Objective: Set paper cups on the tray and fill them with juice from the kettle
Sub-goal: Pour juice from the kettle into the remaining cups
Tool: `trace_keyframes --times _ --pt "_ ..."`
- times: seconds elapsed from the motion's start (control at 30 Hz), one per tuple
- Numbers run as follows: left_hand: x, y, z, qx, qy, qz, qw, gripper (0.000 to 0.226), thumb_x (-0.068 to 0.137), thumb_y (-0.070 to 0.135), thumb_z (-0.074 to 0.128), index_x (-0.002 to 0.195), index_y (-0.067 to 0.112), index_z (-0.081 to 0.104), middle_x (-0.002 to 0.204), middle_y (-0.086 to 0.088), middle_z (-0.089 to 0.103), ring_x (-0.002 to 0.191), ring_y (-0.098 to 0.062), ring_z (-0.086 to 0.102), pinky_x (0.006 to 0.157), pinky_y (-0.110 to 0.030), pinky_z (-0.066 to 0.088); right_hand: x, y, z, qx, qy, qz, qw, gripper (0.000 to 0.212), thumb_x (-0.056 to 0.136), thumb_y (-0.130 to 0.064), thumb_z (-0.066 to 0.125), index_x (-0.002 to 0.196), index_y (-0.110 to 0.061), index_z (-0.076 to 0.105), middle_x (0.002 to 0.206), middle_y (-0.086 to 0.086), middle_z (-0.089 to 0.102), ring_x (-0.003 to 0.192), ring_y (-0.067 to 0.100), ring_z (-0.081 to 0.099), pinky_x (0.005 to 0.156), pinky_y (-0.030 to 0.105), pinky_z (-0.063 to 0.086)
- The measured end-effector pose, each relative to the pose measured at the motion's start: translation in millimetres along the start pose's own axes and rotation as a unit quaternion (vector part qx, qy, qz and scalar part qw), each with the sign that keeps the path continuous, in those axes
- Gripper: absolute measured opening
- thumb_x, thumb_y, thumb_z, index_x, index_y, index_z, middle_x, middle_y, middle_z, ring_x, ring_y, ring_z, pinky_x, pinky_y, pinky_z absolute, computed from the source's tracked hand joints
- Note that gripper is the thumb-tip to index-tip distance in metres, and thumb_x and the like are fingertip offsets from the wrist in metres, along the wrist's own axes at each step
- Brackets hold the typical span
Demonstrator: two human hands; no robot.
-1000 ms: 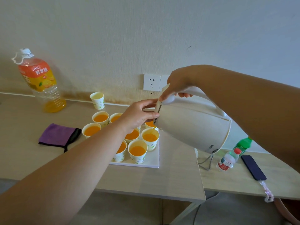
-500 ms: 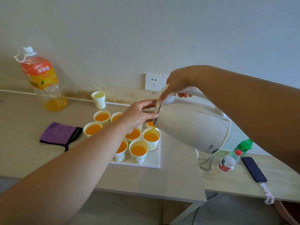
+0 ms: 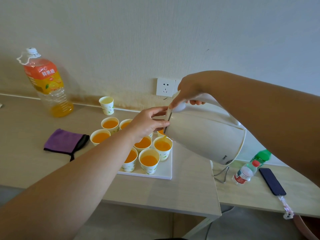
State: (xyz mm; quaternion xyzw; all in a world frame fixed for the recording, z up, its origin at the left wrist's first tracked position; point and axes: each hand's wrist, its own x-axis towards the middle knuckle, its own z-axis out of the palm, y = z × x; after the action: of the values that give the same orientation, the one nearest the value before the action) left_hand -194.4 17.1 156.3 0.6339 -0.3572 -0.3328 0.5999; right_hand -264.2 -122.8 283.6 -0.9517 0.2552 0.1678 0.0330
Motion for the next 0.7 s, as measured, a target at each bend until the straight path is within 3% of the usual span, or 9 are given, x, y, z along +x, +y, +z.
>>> trace_keyframes --times 0.1,0.23,0.47,0.7 --pt "0.8 -0.9 0.2 0.003 0.003 -0.002 1.0 0.047 0.082 0.002 0.07 0.115 0.034 0.059 0.112 0.011 0.065 0.102 -0.012 0.065 0.082 -0.022 0.054 1.2 0.6 1.0 -0.001 -0.001 -0.002 1.0 0.057 0.075 -0.064 0.066 0.09 -0.009 0.062 0.066 0.005 0.06 0.056 0.02 0.057 0.063 0.028 0.047" --pt "0.0 -1.0 0.4 0.018 0.011 -0.003 1.0 0.049 0.082 0.004 0.071 0.122 0.03 0.058 0.114 0.009 0.064 0.102 -0.009 0.064 0.076 -0.017 0.054 -0.7 1.9 3.9 -0.003 0.002 -0.003 1.0 0.06 0.076 -0.065 0.064 0.095 -0.007 0.061 0.067 0.006 0.062 0.057 0.02 0.059 0.066 0.029 0.049" --pt "-1.8 -4.5 2.7 0.067 0.028 -0.006 0.997 0.054 0.08 0.009 0.074 0.13 0.023 0.058 0.124 0.003 0.063 0.112 -0.012 0.061 0.09 -0.025 0.053 -9.3 16.5 18.1 0.044 0.02 -0.028 0.998 0.057 0.076 -0.065 0.062 0.09 -0.01 0.062 0.063 0.001 0.063 0.059 0.018 0.062 0.065 0.028 0.048" --pt "-16.6 2.7 2.3 0.112 0.03 0.015 0.993 0.052 0.081 0.011 0.073 0.13 0.025 0.059 0.119 0.006 0.066 0.109 -0.008 0.063 0.094 -0.026 0.051 -31.2 20.7 26.0 0.097 0.042 -0.046 0.993 0.055 0.078 -0.062 0.062 0.084 -0.007 0.064 0.058 0.001 0.062 0.054 0.015 0.056 0.059 0.025 0.039"
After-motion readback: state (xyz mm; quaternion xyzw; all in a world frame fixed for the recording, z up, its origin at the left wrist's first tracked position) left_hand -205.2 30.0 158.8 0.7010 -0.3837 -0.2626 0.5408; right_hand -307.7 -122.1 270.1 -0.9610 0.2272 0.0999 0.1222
